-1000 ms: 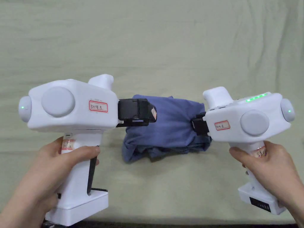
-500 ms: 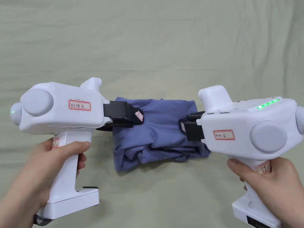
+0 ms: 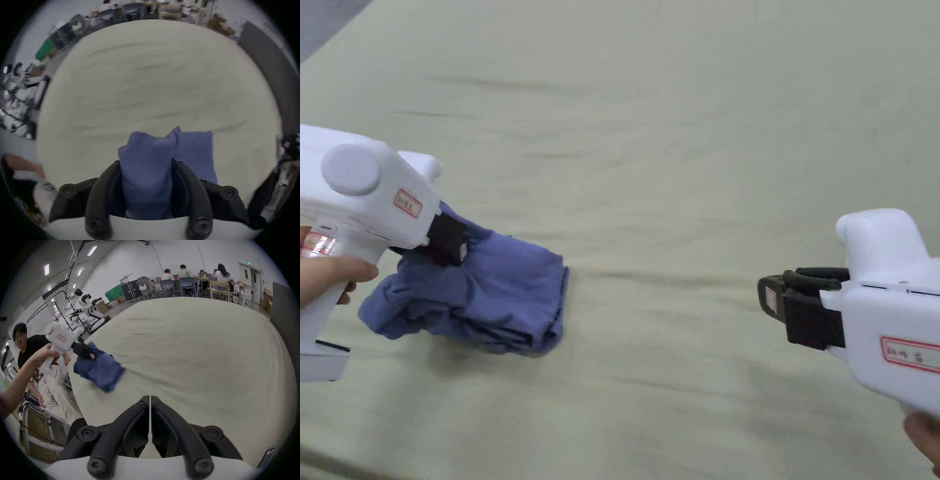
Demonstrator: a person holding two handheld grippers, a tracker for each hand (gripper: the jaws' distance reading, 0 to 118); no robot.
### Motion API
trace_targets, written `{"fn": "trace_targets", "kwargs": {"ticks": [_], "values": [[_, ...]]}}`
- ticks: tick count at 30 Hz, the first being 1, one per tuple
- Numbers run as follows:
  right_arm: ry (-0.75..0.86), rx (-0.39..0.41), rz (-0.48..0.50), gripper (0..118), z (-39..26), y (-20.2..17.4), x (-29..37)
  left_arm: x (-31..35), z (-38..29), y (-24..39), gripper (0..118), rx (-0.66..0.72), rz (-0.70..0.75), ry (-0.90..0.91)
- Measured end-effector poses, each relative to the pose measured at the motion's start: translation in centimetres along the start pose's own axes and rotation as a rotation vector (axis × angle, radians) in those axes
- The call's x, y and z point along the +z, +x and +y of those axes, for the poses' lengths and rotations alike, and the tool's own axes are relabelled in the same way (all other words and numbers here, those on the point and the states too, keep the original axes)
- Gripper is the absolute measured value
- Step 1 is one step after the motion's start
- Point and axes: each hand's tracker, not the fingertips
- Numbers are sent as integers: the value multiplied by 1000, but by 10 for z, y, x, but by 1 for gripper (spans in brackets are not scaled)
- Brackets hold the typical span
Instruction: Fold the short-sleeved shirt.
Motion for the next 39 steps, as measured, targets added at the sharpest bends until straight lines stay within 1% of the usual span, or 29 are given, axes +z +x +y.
{"fn": "trace_targets", "kwargs": {"ticks": [1,2,4,5,6,7,9,11,14,15,16,17,18,19,20,21,22,24,26,29,30,31,34,35,36,37,38,39], "values": [[0,14,-6,5,1,-4,-4,-3,0,-14,44,37,73,-3],[-2,32,-16,5,1,-9,-6,-8,-1,-26,44,57,112,-7],[-12,35,-7,5,1,-15,-11,-19,-5,-37,45,54,115,1],[-22,32,9,5,1,-16,-13,-26,-9,-40,57,47,124,9],[-28,29,18,5,0,-18,-14,-32,-13,-43,87,37,153,22],[-31,29,22,5,-2,-19,-13,-35,-17,-43,100,26,212,12],[-35,33,22,5,-5,-20,-9,-30,-25,-48,101,35,207,37],[-35,44,12,5,-8,-17,0,-7,-35,-54,101,103,212,73],[7,57,-46,5,-7,-8,26,44,-41,-57,101,81,242,184],[31,49,-63,5,-6,-4,36,61,-43,-55,96,84,245,227],[63,39,-80,5,-4,2,50,83,-45,-55,73,110,181,259],[93,36,-95,5,-2,7,64,100,-45,-54,28,126,67,302],[115,50,-113,5,1,11,78,112,-43,-58,0,98,9,379],[153,70,-163,5,4,15,98,126,-41,-50,0,57,22,451],[197,79,-222,5,8,18,118,146,-43,-41,0,111,140,488],[231,79,-255,5,12,22,136,160,-42,-34,0,118,138,519],[282,69,-282,5,16,28,159,179,-44,-20,0,125,71,589],[386,42,-328,5,24,37,200,211,-50,9,0,159,17,739],[487,34,-402,5,31,41,242,248,-59,53,0,164,53,896],[622,35,-492,5,37,44,288,284,-62,110,0,142,140,1060],[654,41,-515,5,38,43,298,294,-60,126,0,144,122,1093],[687,41,-542,5,39,41,308,302,-58,140,0,151,74,1119],[748,32,-551,5,42,40,323,316,-54,171,0,200,-80,1165],[754,33,-554,6,42,39,325,319,-55,179,8,203,-100,1180],[759,36,-556,36,43,38,327,322,-56,185,46,192,-119,1184],[752,39,-574,80,44,36,326,324,-57,188,89,180,-163,1180],[719,48,-584,113,45,35,326,326,-57,190,117,158,-184,1166],[714,57,-578,118,44,36,324,327,-60,192,118,139,-177,1174]]}}
